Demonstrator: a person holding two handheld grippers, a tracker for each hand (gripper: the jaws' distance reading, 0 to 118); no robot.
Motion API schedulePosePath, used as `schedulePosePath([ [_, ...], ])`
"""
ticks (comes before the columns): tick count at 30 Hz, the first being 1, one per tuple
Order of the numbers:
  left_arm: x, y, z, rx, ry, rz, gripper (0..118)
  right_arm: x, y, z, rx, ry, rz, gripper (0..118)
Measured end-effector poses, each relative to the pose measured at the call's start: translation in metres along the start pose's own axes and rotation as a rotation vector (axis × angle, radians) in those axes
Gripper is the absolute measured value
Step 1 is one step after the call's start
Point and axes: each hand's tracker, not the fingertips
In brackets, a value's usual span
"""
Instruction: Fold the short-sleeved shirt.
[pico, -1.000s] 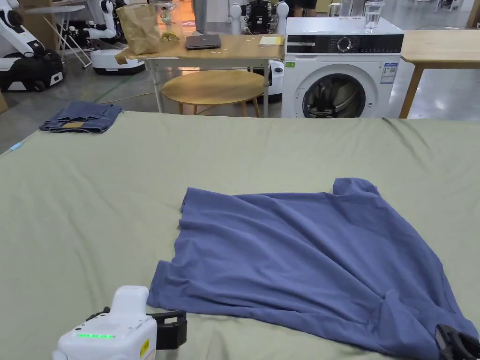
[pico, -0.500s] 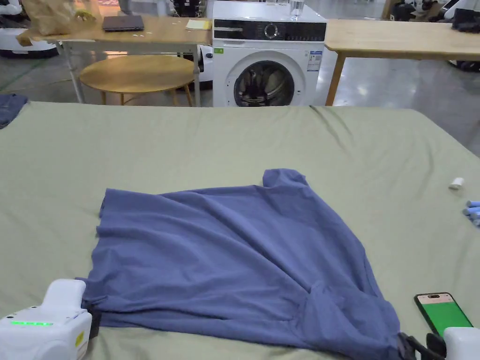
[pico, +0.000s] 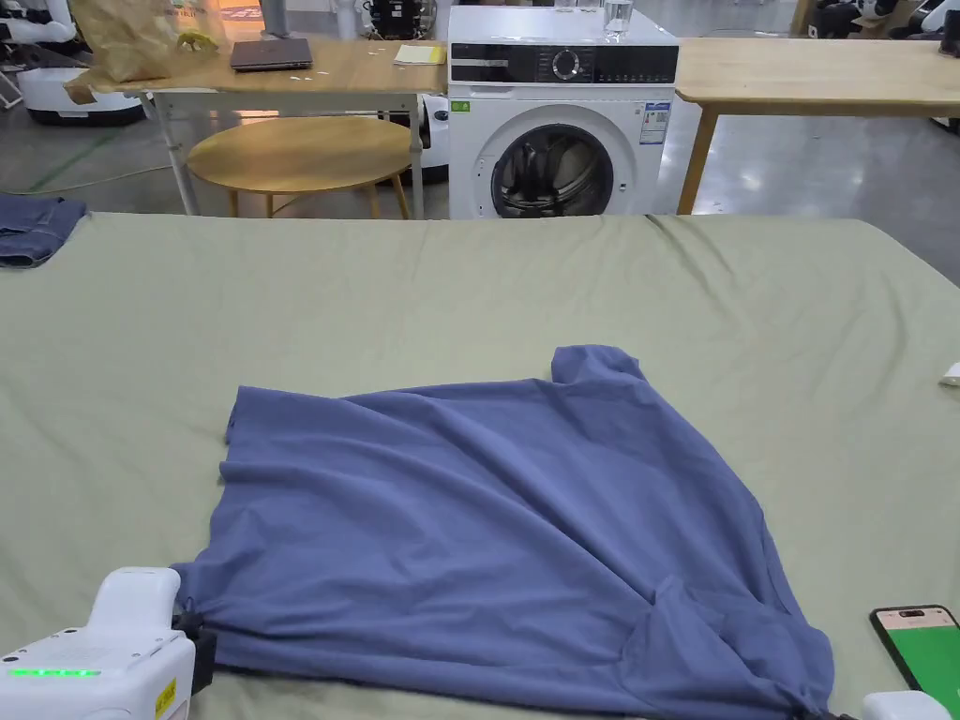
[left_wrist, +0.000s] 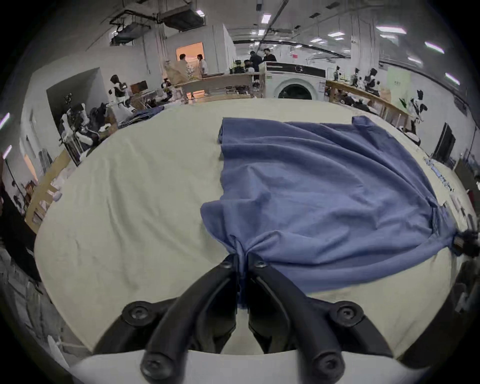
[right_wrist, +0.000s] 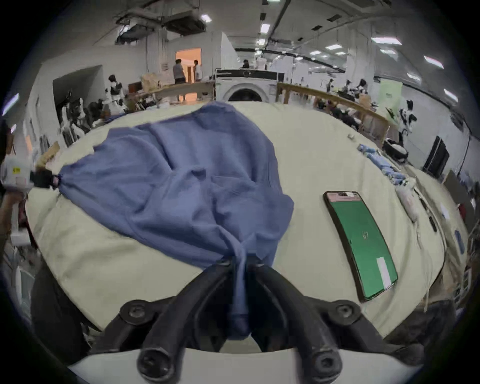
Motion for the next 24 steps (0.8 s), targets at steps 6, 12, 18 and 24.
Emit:
schedulePosePath([
  [6,-0.008,0.01,0.017,0.019,-0.035,0.035,1,0.003,0.036,0.03,0.101,0.002,0.006,5],
  [12,-0.009,0.065,0.01,0.035,-0.05,0.013,1,0.008,0.121,0.015,0.16,0.007,0.043,5],
  [18,0.006,0.142,-0.067,-0.114,-0.024,0.0,1,-0.003,0.206,-0.085,0.074,-0.039,0.091,5],
  [24,0.01,0.153,-0.12,-0.222,-0.003,0.102,6,-0.008,0.206,-0.159,-0.076,-0.082,0.077,7],
])
